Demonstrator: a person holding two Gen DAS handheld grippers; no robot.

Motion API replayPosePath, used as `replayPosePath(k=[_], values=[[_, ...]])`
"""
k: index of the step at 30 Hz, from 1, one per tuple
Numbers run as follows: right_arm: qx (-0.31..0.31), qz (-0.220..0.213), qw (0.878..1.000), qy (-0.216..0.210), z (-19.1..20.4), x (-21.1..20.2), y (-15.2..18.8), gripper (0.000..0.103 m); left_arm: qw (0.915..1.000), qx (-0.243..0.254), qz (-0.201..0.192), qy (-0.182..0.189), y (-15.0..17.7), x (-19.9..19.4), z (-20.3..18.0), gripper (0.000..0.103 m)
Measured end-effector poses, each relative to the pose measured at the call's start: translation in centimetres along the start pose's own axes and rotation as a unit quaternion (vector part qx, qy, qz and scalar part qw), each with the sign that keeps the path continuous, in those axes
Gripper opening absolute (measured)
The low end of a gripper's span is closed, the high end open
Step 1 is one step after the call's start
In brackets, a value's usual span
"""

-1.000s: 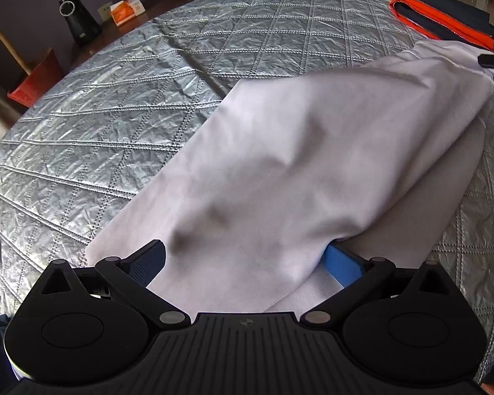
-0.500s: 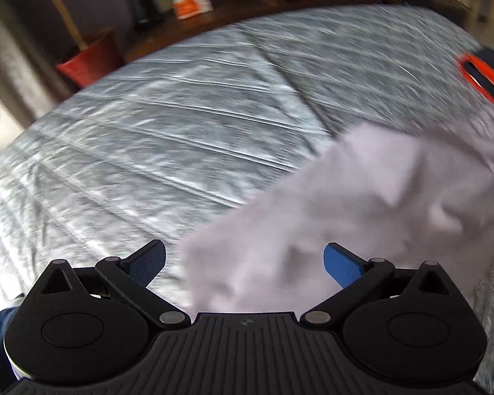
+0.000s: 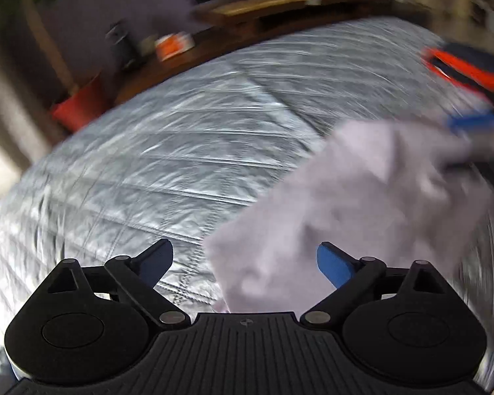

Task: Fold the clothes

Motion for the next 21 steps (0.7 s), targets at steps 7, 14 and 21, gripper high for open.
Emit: replayPosePath(k=[7,14,21], values=[[0.024,0.028,0.999,0.024,-1.6,2.1,0.9,0.057,0.9899,0.140,-0.004,0.021,3.4,-0.8,-4.4,0.093],[0.019,0.013,0.999,0.033,-1.5,2.4,0.7,0.060,0.9757,0.217,-0.029,-0.011,3.9,-0.3,-6.0,0.094],[0.020,-0.004,0.999,0.038,-2.2,2.8,0.1,0.062,0.9855,0.168,-0.019,0.012,3.6,0.5,-4.6,0.073]])
Point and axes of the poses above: each gripper's, at about its wrist camera, not at the fingertips, and x roughly the way its jaws point, z to its left, y to its underside, the point moved 9 cm from there along x, roughly the way its jaws point, and after that the axes turned 1 degree about -y, right-handed, at the moved point
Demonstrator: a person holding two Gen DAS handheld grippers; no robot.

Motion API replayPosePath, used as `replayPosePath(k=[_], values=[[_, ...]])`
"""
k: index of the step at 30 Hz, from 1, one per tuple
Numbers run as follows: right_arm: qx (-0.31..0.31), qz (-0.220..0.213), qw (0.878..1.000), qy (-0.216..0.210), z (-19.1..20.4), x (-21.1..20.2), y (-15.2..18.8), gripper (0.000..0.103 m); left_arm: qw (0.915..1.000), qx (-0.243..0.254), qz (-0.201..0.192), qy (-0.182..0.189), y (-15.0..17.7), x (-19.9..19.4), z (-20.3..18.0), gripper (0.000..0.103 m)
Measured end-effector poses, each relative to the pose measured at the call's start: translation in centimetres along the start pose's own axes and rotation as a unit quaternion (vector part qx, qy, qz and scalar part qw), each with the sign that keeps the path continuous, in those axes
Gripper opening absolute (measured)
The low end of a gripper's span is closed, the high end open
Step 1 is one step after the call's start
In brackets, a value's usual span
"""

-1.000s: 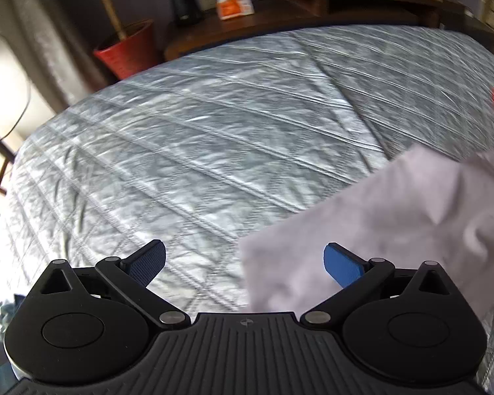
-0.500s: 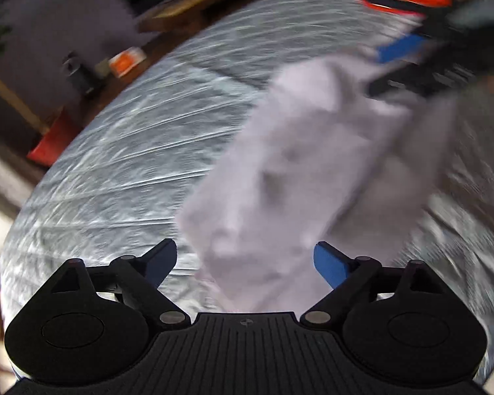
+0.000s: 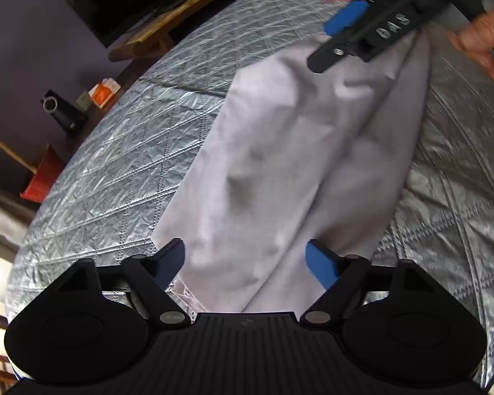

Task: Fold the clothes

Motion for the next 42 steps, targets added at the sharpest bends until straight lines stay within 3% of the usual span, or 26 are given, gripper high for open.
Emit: replayPosePath(k=[3,7,11,19,28,31,37,42], values=[[0.007,-0.010,1.000,0.008,-0.7,0.3,-0.3,0.064,0.9999,-0.009,0.007,0.001,-0.1,0.4,0.4,0.043],[0.033,-0.028,0.999,0.026,-2.3,-0.6,-0.7,0.067,0.9998,-0.011,0.011,0.013,-0.4,0.7,0.0,0.017],[0.070,-0.022,0.996,0.040,-4.3,-0.2,-0.4,0.068,0.9999,-0.005,0.015,0.004,-0.4,0.6,-0.1,0.016],[0.154,-0.020,0.986,0.064,-8.2,-1.8,0.4,0.068,0.9993,-0.035,-0.008,-0.010,-1.6,-1.1,0.7,0.002],[0.206,-0.017,0.976,0.074,-10.4,-2.3,1.5,0.069,0.9955,-0.078,-0.040,-0.036,-3.6,-3.9,1.3,0.000],[0.235,-0.014,0.968,0.086,-12.0,-2.3,2.1,0.069,0.9959,-0.073,-0.035,-0.040,-3.5,-4.3,1.2,0.000],[0.341,-0.015,0.936,0.084,-15.7,-2.8,4.4,0.065,0.9944,-0.082,-0.028,-0.059,-3.5,-5.3,1.0,0.000],[0.337,-0.023,0.938,0.085,-16.1,-3.3,4.5,0.066,0.9922,-0.103,-0.034,-0.061,-4.2,-6.8,1.2,0.000]])
Point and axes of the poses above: each gripper's, at about its wrist camera, not at the fingertips, and x roughly the way its jaws point, z to its left, y to its underside, the point moved 9 cm from there along x, roughly the way its jaws point, and after that the axes turned 1 degree about -y, right-handed, at the moved point
